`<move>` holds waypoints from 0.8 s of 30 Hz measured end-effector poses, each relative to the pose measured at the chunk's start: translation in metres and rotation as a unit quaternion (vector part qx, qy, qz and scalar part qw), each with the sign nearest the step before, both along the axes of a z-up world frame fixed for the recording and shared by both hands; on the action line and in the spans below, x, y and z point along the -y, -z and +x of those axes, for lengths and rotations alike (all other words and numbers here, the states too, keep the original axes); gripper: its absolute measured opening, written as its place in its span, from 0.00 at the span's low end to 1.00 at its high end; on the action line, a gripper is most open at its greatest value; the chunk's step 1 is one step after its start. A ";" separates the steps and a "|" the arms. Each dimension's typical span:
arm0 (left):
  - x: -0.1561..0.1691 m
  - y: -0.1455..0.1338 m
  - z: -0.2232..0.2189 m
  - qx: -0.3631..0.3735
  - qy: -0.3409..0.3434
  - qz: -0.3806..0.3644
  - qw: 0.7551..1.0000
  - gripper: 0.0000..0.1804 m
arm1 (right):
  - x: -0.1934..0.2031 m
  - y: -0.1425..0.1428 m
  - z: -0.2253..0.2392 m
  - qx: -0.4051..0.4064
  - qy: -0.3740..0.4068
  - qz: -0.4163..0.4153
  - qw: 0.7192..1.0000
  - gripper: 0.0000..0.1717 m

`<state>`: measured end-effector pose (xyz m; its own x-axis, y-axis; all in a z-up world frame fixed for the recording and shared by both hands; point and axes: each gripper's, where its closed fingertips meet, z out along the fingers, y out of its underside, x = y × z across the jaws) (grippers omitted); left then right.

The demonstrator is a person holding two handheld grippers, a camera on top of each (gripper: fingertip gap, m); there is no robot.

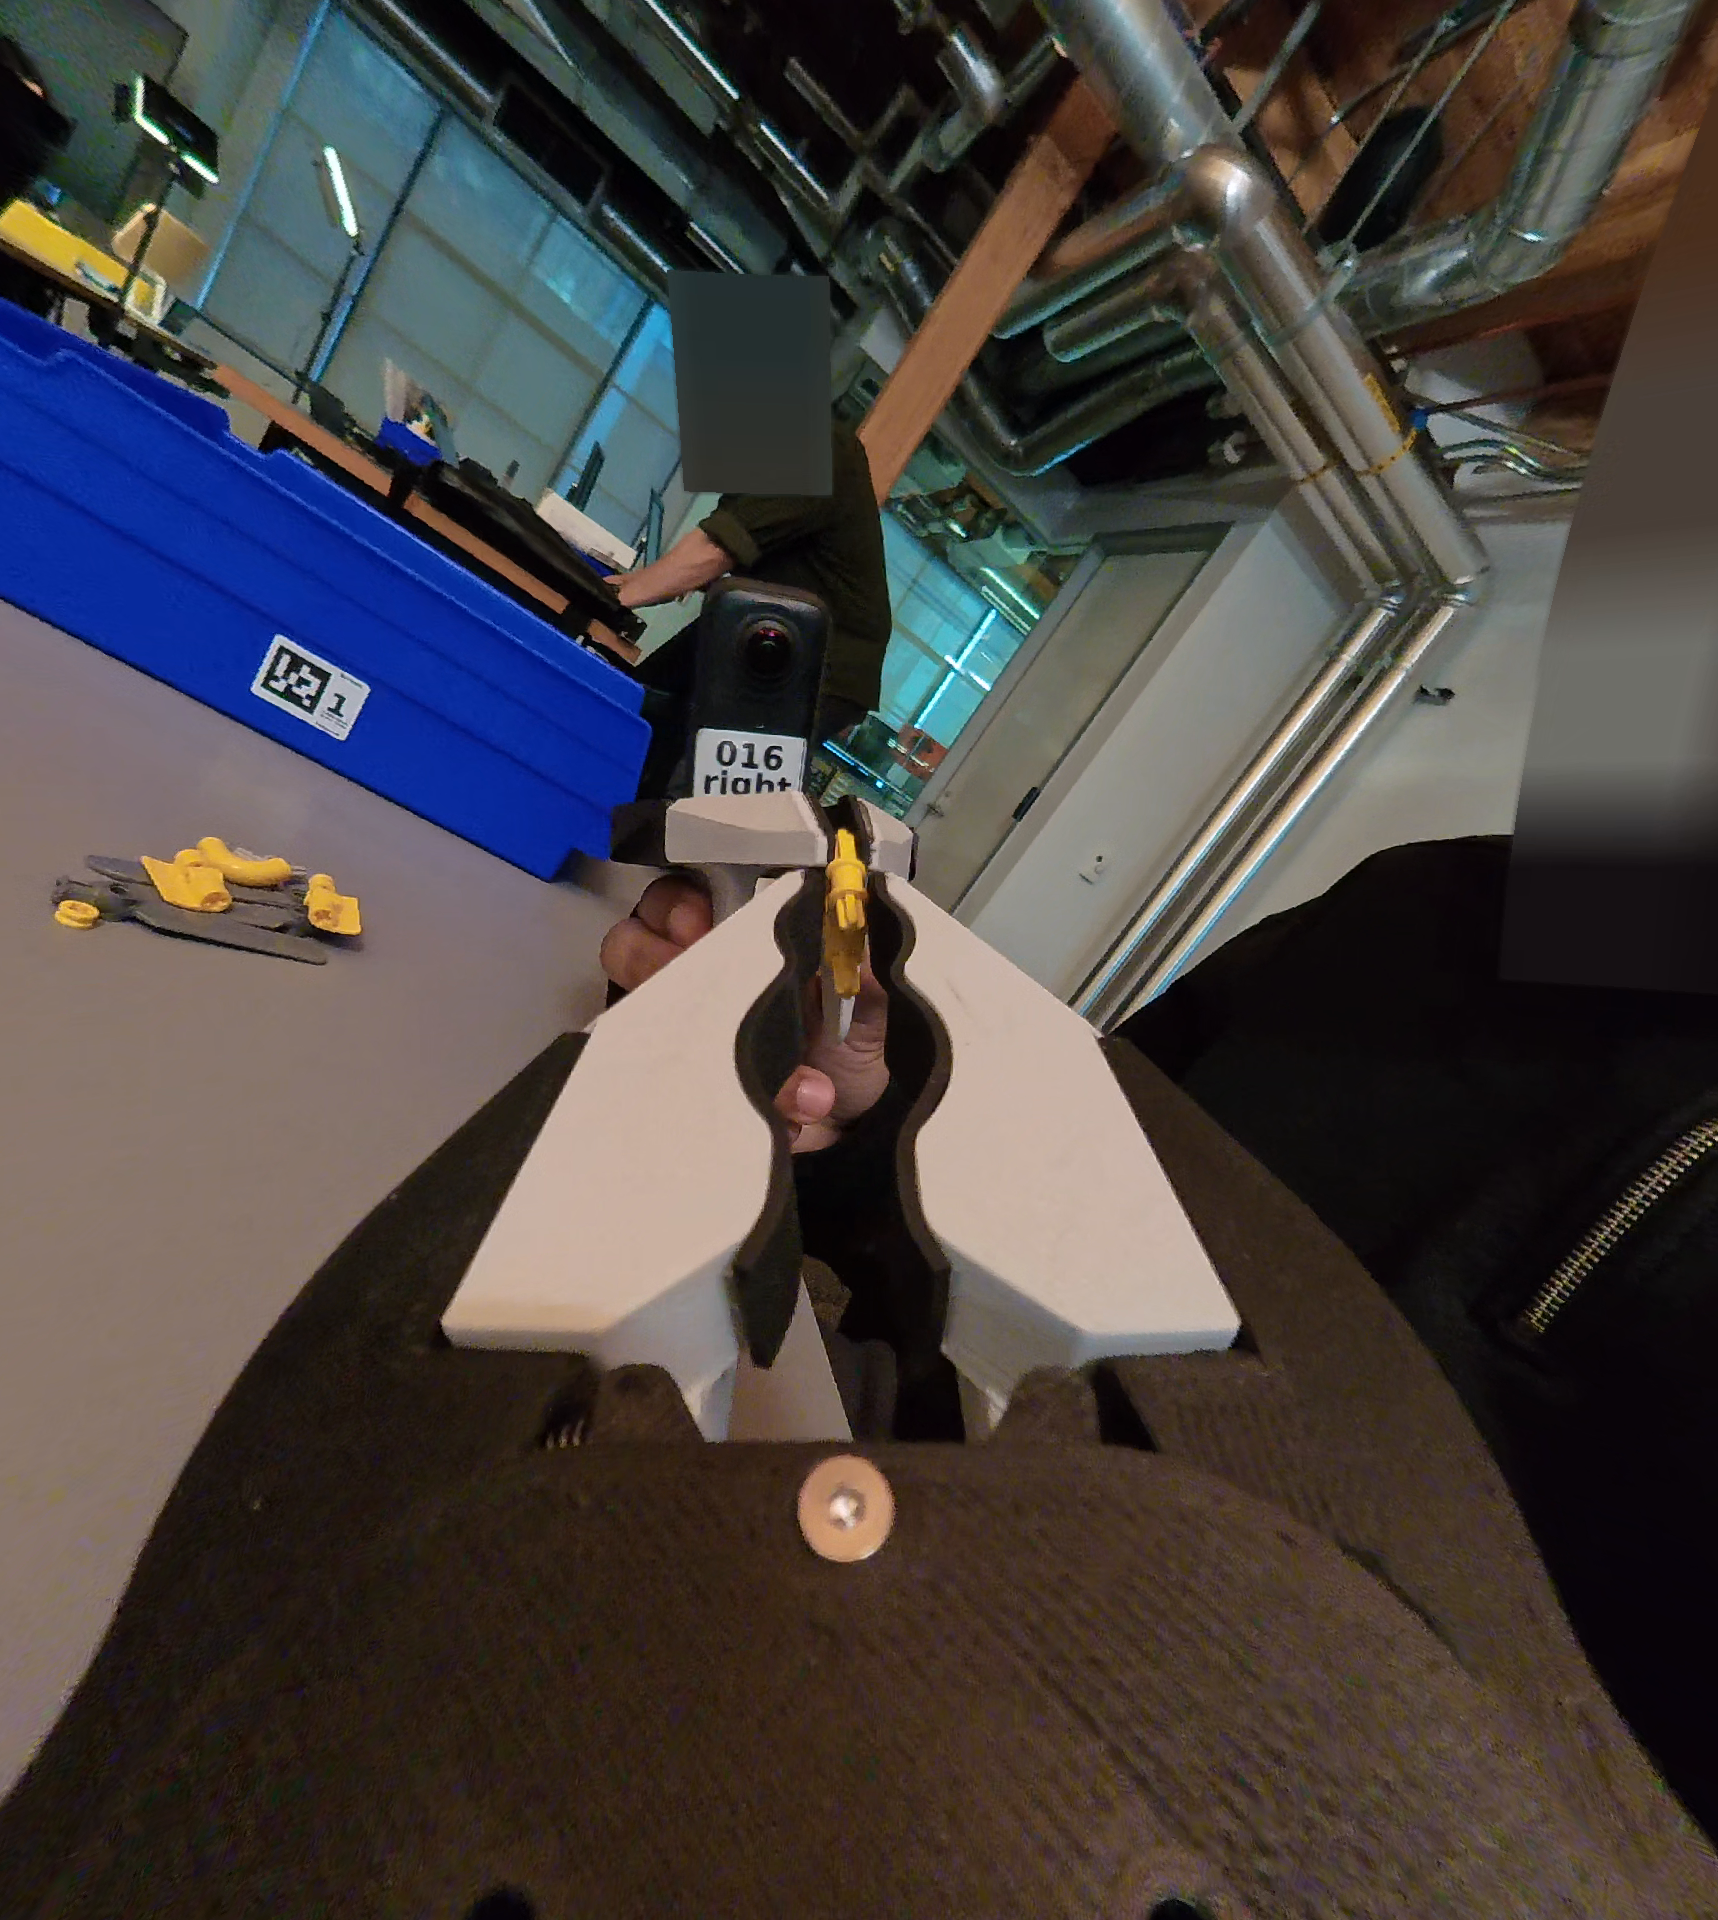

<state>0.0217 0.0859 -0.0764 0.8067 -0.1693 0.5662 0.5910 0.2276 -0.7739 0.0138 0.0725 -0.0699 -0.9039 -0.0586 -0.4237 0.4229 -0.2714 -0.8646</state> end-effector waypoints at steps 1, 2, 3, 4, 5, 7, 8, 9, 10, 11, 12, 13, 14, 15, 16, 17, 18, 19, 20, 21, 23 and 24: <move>0.000 0.000 0.000 -0.001 -0.001 -0.002 1.000 0.02 | 0.000 0.000 0.000 -0.005 0.004 0.004 1.000 0.01; -0.001 0.001 -0.001 -0.002 -0.004 -0.006 1.000 0.02 | -0.001 0.000 -0.001 -0.010 0.011 0.009 1.000 0.01; -0.001 0.001 -0.001 -0.004 -0.008 -0.009 1.000 0.02 | -0.001 0.000 -0.001 -0.013 0.018 0.011 1.000 0.00; -0.001 0.000 -0.002 -0.007 -0.012 -0.010 1.000 0.02 | -0.002 -0.001 -0.002 -0.012 0.021 0.008 1.000 0.00; -0.001 -0.001 -0.002 -0.012 -0.016 -0.010 1.000 0.03 | -0.002 -0.002 -0.002 -0.008 0.023 0.003 1.000 0.01; -0.001 -0.002 -0.003 -0.019 -0.025 -0.010 0.999 0.03 | -0.003 -0.004 -0.003 -0.003 0.026 -0.005 1.000 0.01; -0.002 -0.003 -0.003 -0.021 -0.029 -0.009 0.999 0.03 | -0.004 -0.005 -0.004 -0.002 0.029 -0.008 1.000 0.00; -0.002 -0.004 -0.003 -0.021 -0.034 -0.007 0.999 0.03 | -0.005 -0.006 -0.004 -0.001 0.032 -0.012 0.999 0.01; -0.003 -0.005 -0.003 -0.019 -0.038 -0.002 0.999 0.03 | -0.006 -0.007 -0.005 -0.001 0.035 -0.017 0.999 0.01; -0.003 -0.006 -0.004 -0.016 -0.040 0.002 0.999 0.03 | -0.007 -0.008 -0.005 -0.001 0.039 -0.020 0.999 0.01; -0.003 -0.006 -0.005 -0.013 -0.043 0.005 0.999 0.03 | -0.008 -0.009 -0.006 -0.003 0.045 -0.024 0.999 0.01; -0.002 -0.008 -0.005 -0.015 -0.049 0.009 0.999 0.03 | -0.015 -0.014 -0.010 -0.001 0.059 -0.044 0.997 0.01; 0.003 -0.010 -0.006 -0.016 -0.055 0.017 0.998 0.03 | -0.037 -0.025 -0.020 0.018 0.090 -0.100 0.991 0.01; 0.013 -0.012 -0.011 -0.007 -0.069 0.034 0.997 0.03 | -0.065 -0.031 -0.032 0.039 0.115 -0.141 0.983 0.01; 0.022 -0.014 -0.018 0.005 -0.085 0.050 0.995 0.03 | -0.083 -0.028 -0.041 0.041 0.140 -0.132 0.981 0.01; 0.026 -0.014 -0.023 0.012 -0.090 0.055 0.994 0.03 | -0.092 -0.021 -0.047 0.030 0.166 -0.102 0.980 0.01; 0.025 -0.014 -0.025 0.012 -0.090 0.053 0.994 0.03 | -0.096 -0.019 -0.049 0.020 0.184 -0.079 0.980 0.00; 0.021 -0.014 -0.024 0.006 -0.090 0.048 0.995 0.03 | -0.095 -0.017 -0.050 0.009 0.197 -0.056 0.979 0.01; 0.016 -0.013 -0.022 -0.002 -0.085 0.039 0.996 0.03 | -0.092 -0.014 -0.052 -0.001 0.213 -0.025 0.977 0.01; 0.011 -0.012 -0.018 -0.009 -0.078 0.031 0.996 0.03 | -0.090 -0.008 -0.058 -0.007 0.235 0.012 0.972 0.01; 0.007 -0.009 -0.014 -0.021 -0.072 0.018 0.997 0.03 | -0.095 0.018 -0.076 0.012 0.279 0.095 0.955 0.01; 0.008 -0.010 -0.013 -0.023 -0.071 0.019 0.997 0.03 | -0.101 0.032 -0.086 0.045 0.292 0.125 0.947 0.01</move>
